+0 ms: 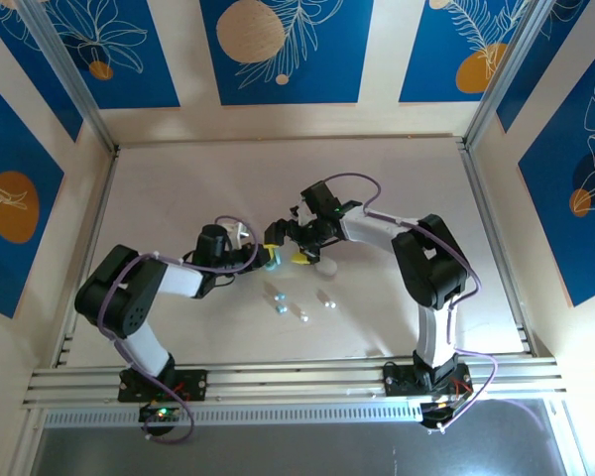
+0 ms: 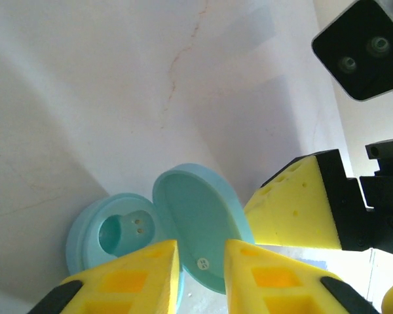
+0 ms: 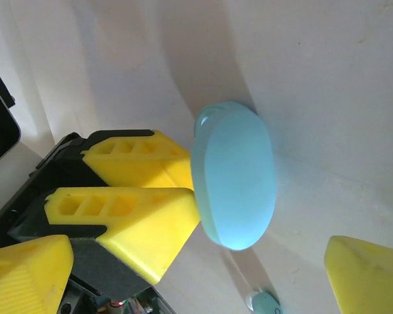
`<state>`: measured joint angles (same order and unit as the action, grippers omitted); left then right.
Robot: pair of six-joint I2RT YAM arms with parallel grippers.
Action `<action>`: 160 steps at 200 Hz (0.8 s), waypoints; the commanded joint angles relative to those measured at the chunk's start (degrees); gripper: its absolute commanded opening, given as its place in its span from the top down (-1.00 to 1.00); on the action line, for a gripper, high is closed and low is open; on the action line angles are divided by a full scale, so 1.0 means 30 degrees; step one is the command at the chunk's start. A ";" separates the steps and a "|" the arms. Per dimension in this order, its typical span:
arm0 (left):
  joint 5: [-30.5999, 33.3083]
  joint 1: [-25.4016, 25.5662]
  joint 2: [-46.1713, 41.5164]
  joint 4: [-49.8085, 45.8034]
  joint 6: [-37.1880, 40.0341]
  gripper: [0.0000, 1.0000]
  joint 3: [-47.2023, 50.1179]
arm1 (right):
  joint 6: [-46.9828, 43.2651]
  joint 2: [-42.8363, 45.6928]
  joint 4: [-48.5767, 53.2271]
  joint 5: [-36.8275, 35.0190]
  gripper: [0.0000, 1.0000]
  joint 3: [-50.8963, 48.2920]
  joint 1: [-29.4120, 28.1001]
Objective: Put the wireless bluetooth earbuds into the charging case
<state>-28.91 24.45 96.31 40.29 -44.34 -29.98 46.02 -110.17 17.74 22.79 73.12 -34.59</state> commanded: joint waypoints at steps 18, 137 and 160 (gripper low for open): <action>0.0534 -0.0054 -0.1937 0.1803 0.0214 0.42 0.1359 | -0.0995 0.1426 0.2020 -0.1861 -0.88 0.0206 -0.0666; 0.6059 -0.1877 -0.7854 -0.2473 0.0541 -0.99 0.3869 | -0.3496 0.0306 0.8030 -1.1098 -0.66 0.2794 -0.4218; 0.5948 -0.1992 -0.7868 -0.2535 0.0468 -0.99 0.3843 | -0.3756 -0.0743 0.8858 -1.1960 -0.64 0.3937 -0.4459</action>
<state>-12.51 19.22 73.63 34.63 -43.11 -18.90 36.73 -109.19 38.59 -7.03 81.43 -47.13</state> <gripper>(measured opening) 0.995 0.826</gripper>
